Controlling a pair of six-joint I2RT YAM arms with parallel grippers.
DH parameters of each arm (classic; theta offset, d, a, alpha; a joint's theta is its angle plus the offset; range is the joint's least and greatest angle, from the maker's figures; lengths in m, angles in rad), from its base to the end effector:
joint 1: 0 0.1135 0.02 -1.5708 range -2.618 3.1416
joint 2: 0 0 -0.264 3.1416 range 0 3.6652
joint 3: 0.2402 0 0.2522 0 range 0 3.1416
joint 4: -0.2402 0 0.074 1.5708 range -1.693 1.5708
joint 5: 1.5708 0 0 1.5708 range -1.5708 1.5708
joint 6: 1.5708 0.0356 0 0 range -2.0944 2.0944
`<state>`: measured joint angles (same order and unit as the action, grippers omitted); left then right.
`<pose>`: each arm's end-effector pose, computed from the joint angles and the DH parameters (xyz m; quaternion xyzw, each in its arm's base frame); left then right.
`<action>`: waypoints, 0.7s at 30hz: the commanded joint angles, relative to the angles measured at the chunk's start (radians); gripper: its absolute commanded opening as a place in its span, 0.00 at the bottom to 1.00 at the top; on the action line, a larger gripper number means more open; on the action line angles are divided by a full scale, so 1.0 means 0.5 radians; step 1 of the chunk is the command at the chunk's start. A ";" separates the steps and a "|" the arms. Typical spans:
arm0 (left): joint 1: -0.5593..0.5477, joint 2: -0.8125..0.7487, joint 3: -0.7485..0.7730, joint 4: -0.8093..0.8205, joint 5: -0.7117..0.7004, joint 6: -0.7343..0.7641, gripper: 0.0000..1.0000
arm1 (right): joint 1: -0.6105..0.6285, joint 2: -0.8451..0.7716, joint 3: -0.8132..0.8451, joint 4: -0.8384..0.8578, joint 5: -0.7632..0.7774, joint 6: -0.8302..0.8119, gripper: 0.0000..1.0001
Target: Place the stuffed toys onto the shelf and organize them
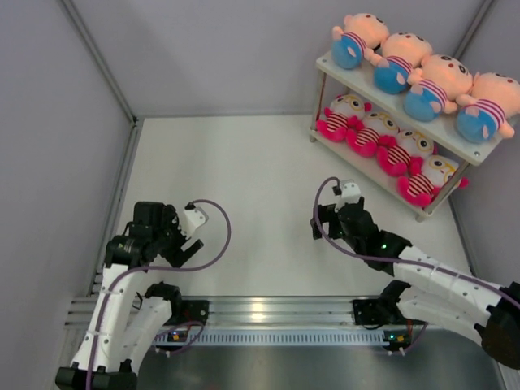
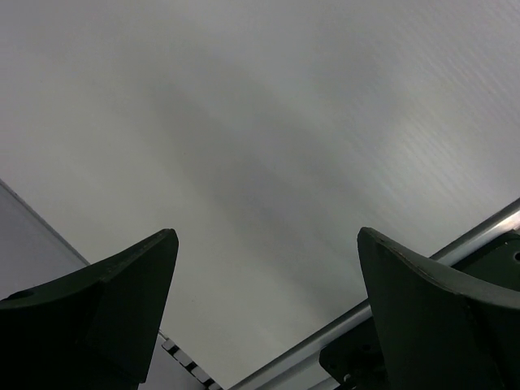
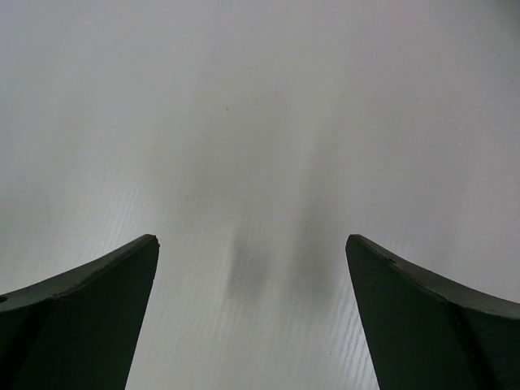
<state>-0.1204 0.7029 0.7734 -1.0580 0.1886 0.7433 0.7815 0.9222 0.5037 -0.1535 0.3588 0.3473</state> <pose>0.1171 -0.0209 0.2703 0.4237 0.8546 0.0019 0.3001 0.1501 0.1313 0.2211 -0.1026 0.8619 0.1197 0.4819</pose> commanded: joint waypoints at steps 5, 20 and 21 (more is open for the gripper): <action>0.004 -0.234 -0.227 0.342 -0.211 -0.363 0.98 | -0.004 -0.528 -0.188 -0.107 0.273 0.373 0.99; 0.041 -0.185 -0.485 0.622 -0.310 -0.545 0.98 | -0.004 -0.734 -0.351 -0.178 0.359 0.407 0.99; 0.041 -0.182 -0.488 0.625 -0.307 -0.545 0.98 | -0.001 -0.743 -0.360 -0.172 0.362 0.404 0.99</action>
<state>-0.1051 0.6117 0.5365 -0.8131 0.0532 0.4915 0.7815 0.5751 0.3351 -0.2546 0.5121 0.5335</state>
